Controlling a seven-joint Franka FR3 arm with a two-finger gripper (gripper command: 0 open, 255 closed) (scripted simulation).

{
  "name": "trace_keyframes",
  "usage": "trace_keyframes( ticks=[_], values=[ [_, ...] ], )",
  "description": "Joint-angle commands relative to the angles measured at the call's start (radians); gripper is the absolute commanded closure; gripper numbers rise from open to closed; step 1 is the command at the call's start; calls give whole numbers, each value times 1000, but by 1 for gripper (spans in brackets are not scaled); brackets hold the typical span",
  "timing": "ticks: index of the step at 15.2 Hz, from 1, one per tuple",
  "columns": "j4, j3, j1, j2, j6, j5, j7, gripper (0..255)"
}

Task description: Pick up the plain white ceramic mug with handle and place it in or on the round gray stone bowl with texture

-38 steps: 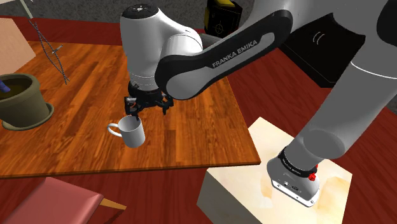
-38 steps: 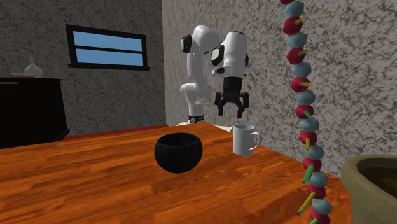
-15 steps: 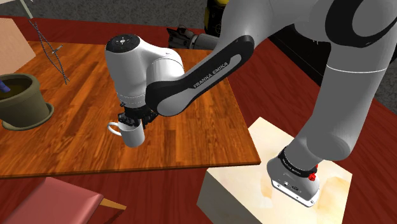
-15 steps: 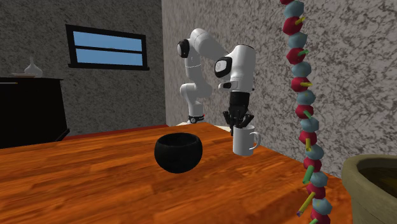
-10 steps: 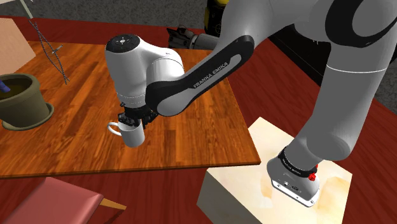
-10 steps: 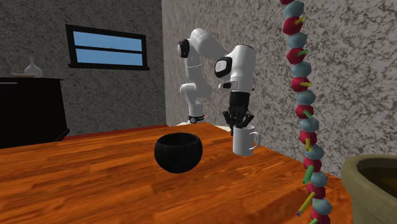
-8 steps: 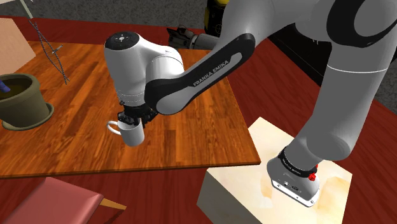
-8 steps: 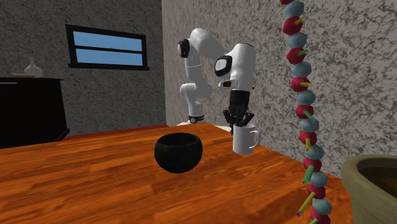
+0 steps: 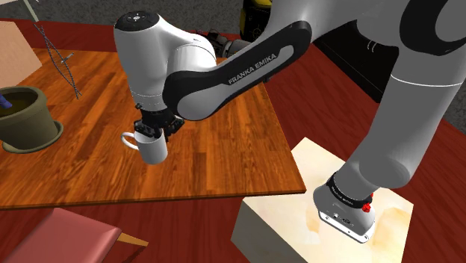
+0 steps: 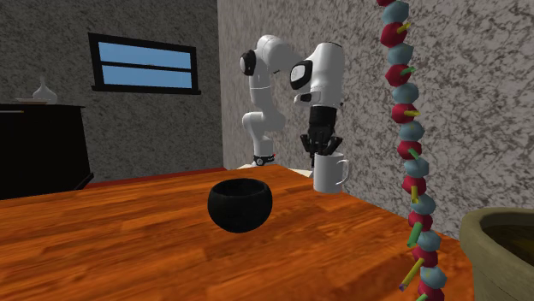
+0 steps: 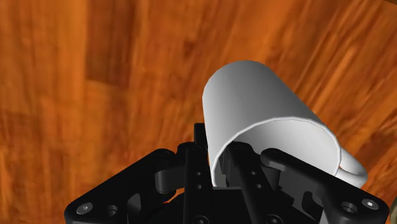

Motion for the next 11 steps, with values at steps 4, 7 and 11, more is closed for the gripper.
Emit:
trace_keyframes(
  ticks=[4,7,11],
  values=[
    [33,13,-9,-31,-53,34,-27,255],
    [56,18,-13,-47,-86,52,-42,255],
    [90,25,-16,-65,-132,72,-61,255]
  ],
)
